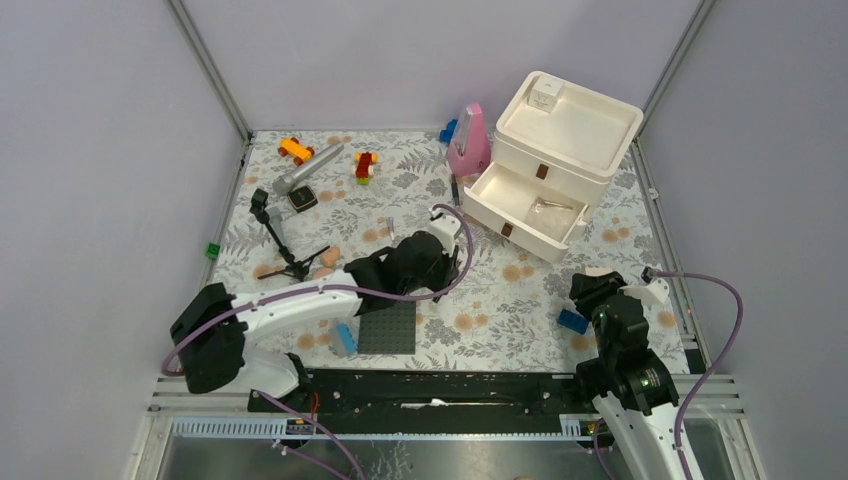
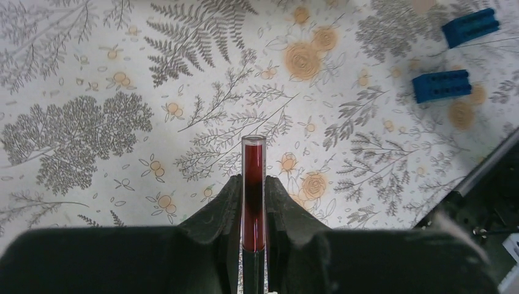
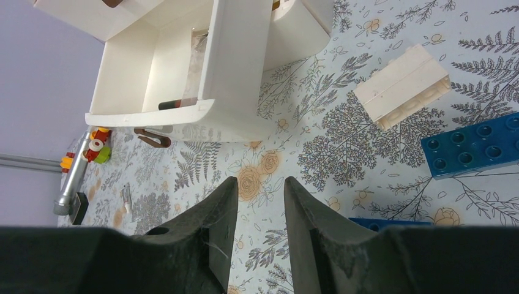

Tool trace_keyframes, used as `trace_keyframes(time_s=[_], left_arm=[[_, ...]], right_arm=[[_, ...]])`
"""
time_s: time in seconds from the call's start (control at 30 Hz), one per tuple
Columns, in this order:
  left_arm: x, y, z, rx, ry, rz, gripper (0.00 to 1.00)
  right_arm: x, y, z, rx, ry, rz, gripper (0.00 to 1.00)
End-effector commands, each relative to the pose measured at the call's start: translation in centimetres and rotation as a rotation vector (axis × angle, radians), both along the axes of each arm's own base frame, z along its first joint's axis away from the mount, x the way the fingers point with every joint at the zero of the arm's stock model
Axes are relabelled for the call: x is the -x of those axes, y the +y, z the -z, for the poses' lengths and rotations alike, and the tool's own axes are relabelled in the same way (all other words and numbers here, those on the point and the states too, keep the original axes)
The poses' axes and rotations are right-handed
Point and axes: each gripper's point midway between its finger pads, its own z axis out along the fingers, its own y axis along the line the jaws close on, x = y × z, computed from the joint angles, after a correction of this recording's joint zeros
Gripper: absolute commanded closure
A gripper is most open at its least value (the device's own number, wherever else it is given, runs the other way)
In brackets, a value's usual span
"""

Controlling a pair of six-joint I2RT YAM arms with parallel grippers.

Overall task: Organize the makeup
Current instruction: Pick up the lipstick at the center of the board.

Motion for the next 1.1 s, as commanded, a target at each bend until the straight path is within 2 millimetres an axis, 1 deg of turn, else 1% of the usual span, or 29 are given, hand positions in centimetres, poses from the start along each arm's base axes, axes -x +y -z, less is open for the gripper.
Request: trace_keyframes(time_s=[0.0, 0.03, 0.1, 0.27, 0.37, 0.43, 0.53, 0.63, 0.7, 0.83, 0.9, 0.93, 0.97, 1.07], left_arm=[[0.6, -0.7, -4.8, 0.132, -0.127, 0.102, 1.00], [0.9, -0.4, -5.2, 0.143, -0.138, 0.116, 1.00], [1.3, -0.4, -7.0, 0.199, -0.179, 0.137, 1.00], [2.7, 0.0, -9.9, 0.306, -0.236, 0.197, 1.00], [2.7, 0.3, -11.4, 0.364, -0.273, 0.190, 1.00], [2.0, 0.4, -12.3, 0.401, -0.288, 0.156, 1.00], [-0.1, 0.2, -14.0, 0.451, -0.291, 0.048, 1.00], [-3.0, -0.5, -15.9, 0.490, -0.271, -0.097, 1.00], [-4.7, -1.4, -16.9, 0.528, -0.238, -0.181, 1.00], [-7.5, -3.6, -19.7, 0.693, -0.150, -0.330, 1.00], [-8.9, -4.4, -20.5, 0.773, -0.087, -0.426, 1.00], [-9.7, -4.5, -20.5, 0.805, -0.054, -0.490, 1.00], [-10.5, -4.7, -19.7, 0.814, -0.012, -0.559, 1.00], [-12.6, -5.9, -18.4, 0.833, 0.037, -0.679, 1.00]], right_arm=[[-0.3, -0.4, -0.8, -0.003, -0.040, 0.027, 0.59], [-0.3, -0.4, -0.8, -0.005, -0.041, 0.028, 0.59], [-0.3, -0.3, -0.7, -0.008, -0.040, 0.025, 0.59], [-0.3, -0.3, -0.6, -0.015, -0.042, 0.027, 0.58], [-0.3, -0.2, -0.7, -0.017, -0.048, 0.024, 0.58], [-0.3, -0.2, -0.7, -0.021, -0.050, 0.021, 0.58], [-0.2, -0.1, -0.8, -0.025, -0.054, 0.019, 0.58], [-0.2, -0.2, -0.8, -0.027, -0.052, 0.022, 0.58], [-0.1, -0.3, -0.9, -0.029, -0.054, 0.028, 0.58], [0.1, -0.6, -1.4, -0.036, -0.060, 0.044, 0.58], [0.3, -0.8, -1.8, -0.043, -0.063, 0.060, 0.58], [0.3, -0.9, -2.2, -0.047, -0.070, 0.066, 0.58], [0.4, -1.1, -2.6, -0.050, -0.076, 0.073, 0.58], [0.6, -1.4, -3.6, -0.058, -0.092, 0.090, 0.58]])
